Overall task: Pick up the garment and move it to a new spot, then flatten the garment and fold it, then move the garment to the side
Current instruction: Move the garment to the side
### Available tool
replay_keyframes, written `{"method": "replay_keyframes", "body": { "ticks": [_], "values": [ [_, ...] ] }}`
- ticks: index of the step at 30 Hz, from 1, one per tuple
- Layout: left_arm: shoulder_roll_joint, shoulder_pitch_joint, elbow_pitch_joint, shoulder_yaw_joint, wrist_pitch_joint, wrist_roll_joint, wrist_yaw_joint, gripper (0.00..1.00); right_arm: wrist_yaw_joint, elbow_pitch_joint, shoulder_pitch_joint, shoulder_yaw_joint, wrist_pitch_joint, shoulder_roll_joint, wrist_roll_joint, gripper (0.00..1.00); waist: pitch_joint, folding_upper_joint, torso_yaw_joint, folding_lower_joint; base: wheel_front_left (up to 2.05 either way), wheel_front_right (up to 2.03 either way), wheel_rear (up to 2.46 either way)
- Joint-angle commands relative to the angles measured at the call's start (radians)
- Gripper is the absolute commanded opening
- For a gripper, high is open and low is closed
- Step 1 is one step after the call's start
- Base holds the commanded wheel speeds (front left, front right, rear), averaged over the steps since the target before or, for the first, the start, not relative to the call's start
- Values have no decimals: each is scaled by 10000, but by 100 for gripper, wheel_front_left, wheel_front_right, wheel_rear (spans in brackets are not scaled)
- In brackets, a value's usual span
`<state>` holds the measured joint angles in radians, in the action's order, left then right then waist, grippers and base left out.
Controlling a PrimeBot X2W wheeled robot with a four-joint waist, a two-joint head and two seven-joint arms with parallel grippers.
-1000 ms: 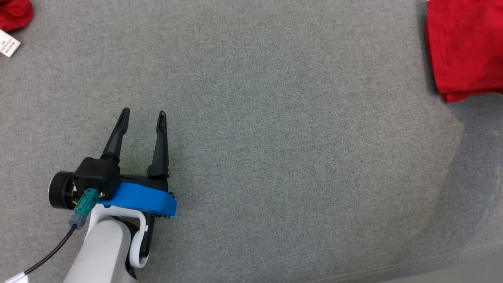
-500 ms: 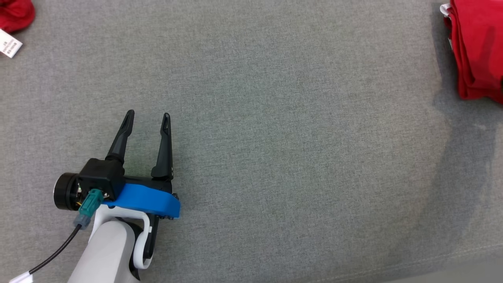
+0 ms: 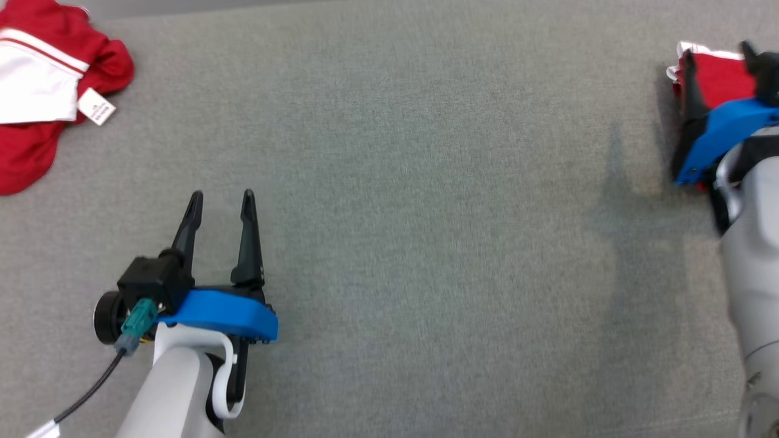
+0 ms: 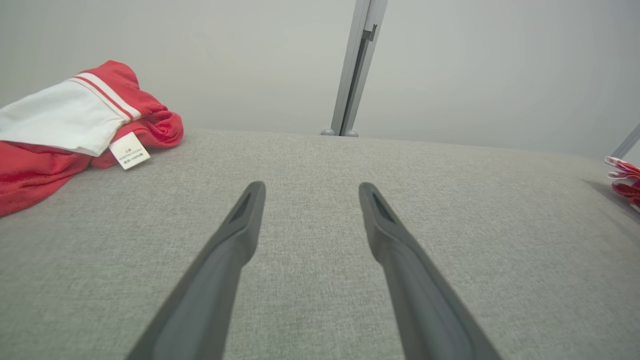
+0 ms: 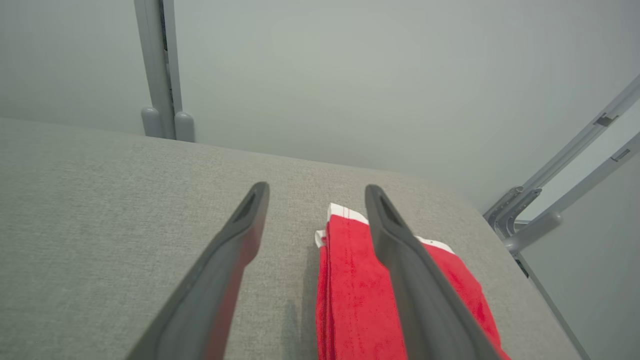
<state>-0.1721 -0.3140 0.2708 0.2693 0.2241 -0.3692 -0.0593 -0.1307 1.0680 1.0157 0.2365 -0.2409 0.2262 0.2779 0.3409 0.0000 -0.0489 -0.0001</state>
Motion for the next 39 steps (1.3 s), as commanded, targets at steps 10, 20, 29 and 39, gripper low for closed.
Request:
{"method": "replay_keyframes", "body": {
  "ticks": [10,20,29,39],
  "values": [
    [301,910,1340,-612,396,-456,87,100,-1,-1760,-2761,-1191,-250,-1370,-1598,100,-1771,0,155,1,0,0,0],
    [534,2421,1275,-983,421,-215,150,100,-1,-5000,-6896,-1713,-255,-1758,-3051,100,-3144,0,537,1,0,0,0],
    [620,3033,1167,-890,424,160,237,100,-3,-6475,-8839,-2226,-159,-1752,-4122,100,-3568,0,647,1,0,0,0],
    [663,2999,1229,-857,425,334,307,100,-1,-6866,-9194,-2391,7,-1750,-4289,100,-3609,0,591,1,0,0,0]
  ]
}}
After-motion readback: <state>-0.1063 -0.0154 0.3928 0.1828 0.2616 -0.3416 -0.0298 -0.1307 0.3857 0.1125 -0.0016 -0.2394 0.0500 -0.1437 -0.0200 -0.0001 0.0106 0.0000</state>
